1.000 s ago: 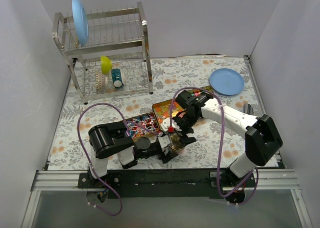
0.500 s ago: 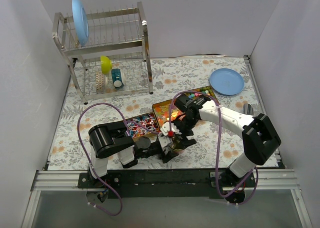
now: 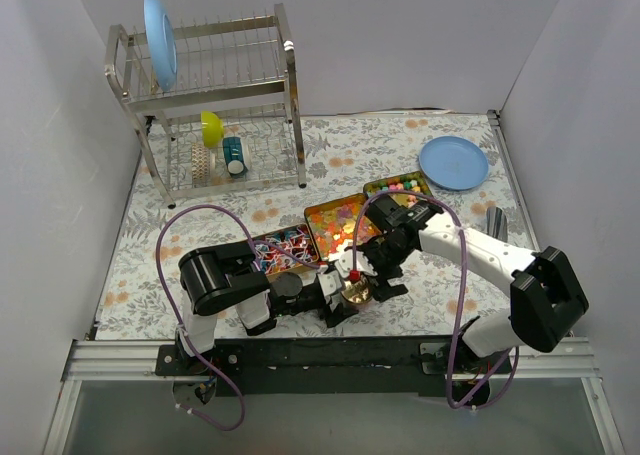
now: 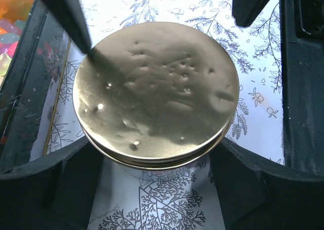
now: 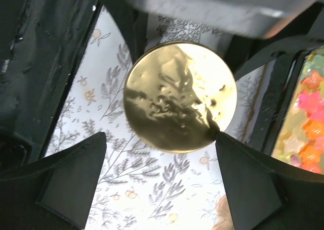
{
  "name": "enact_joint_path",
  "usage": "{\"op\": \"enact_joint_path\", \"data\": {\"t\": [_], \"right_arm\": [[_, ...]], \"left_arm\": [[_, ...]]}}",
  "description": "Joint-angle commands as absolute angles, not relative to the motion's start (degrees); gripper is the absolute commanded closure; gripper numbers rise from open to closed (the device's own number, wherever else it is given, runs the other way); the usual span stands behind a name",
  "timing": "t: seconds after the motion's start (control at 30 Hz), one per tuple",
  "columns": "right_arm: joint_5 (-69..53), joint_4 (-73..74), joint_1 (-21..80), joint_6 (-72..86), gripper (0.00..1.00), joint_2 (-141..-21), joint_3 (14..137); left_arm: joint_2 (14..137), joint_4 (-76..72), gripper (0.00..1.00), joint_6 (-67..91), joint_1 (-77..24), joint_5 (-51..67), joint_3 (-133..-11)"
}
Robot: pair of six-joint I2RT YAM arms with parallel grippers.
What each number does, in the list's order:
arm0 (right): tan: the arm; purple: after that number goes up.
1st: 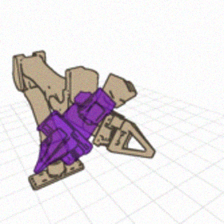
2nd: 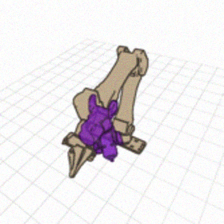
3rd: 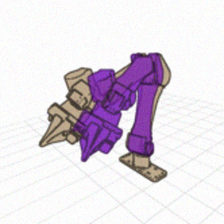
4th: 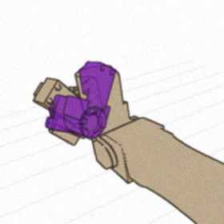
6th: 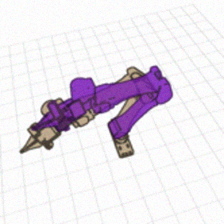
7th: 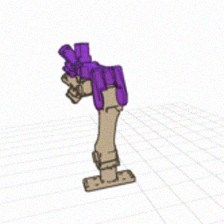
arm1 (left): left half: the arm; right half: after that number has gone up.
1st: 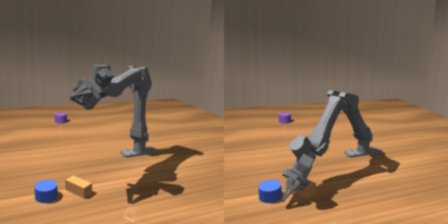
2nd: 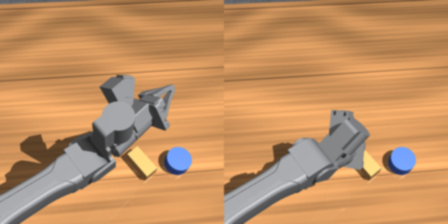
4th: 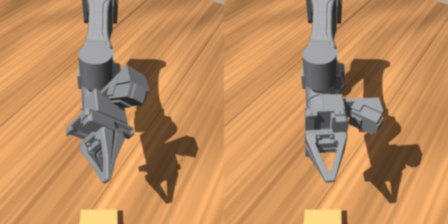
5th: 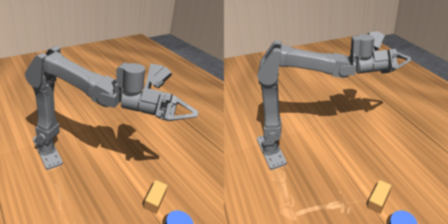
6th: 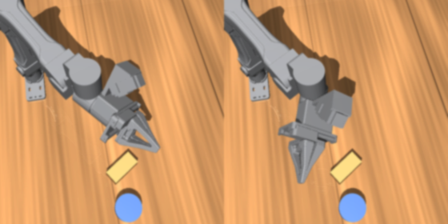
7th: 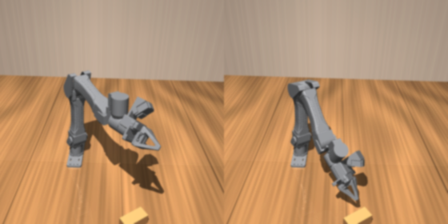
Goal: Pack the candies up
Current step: Screw the bottle lid onto the packing bottle.
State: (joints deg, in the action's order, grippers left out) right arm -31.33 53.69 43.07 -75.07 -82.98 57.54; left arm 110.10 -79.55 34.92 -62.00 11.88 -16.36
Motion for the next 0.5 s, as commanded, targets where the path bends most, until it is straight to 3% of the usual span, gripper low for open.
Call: {"op": "enact_joint_path", "data": {"t": [0.0, 0.23, 0.47], "right_arm": [[-33.66, 66.97, 43.77, -69.35, 0.06, -80.34, 53.7], [-33.05, 65.4, 43.16, -64.79, 0.07, -76.21, 55.01], [-31.29, 45.3, 42.63, -60.91, 0.02, -72.42, 56.34]], "left_arm": [[111.71, -74.53, 1.0, 35.77, -60.56, 7.65, -16.0], [111.62, -74.0, 1.0, 35.6, -60.56, 9.31, -16.0], [111.45, -73.39, 1.0, 35.51, -60.56, 10.81, -16.08]]}}
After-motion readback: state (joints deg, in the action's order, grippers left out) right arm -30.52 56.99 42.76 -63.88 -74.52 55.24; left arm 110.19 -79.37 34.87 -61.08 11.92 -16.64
